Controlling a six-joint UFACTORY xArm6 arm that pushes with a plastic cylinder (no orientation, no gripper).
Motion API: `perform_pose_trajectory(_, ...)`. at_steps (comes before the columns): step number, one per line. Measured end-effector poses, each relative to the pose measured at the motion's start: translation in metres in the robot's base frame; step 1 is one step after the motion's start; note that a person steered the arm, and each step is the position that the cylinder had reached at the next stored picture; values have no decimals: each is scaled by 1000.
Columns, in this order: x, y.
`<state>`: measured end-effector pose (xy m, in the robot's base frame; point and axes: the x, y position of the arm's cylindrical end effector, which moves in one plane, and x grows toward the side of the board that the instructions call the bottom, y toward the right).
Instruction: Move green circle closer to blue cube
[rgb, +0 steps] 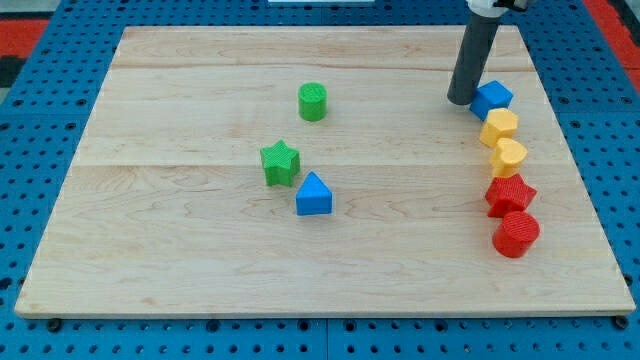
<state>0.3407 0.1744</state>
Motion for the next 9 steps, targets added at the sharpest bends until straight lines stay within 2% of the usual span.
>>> perform_pose_trajectory(3,-21,-2)
perform_pose_trajectory(5,-11,-76)
perform_pose_trajectory(6,38,-81)
perform_pose_trajectory(7,74,-121)
perform_pose_trajectory(8,76,-203)
perform_pose_trajectory(9,54,-234)
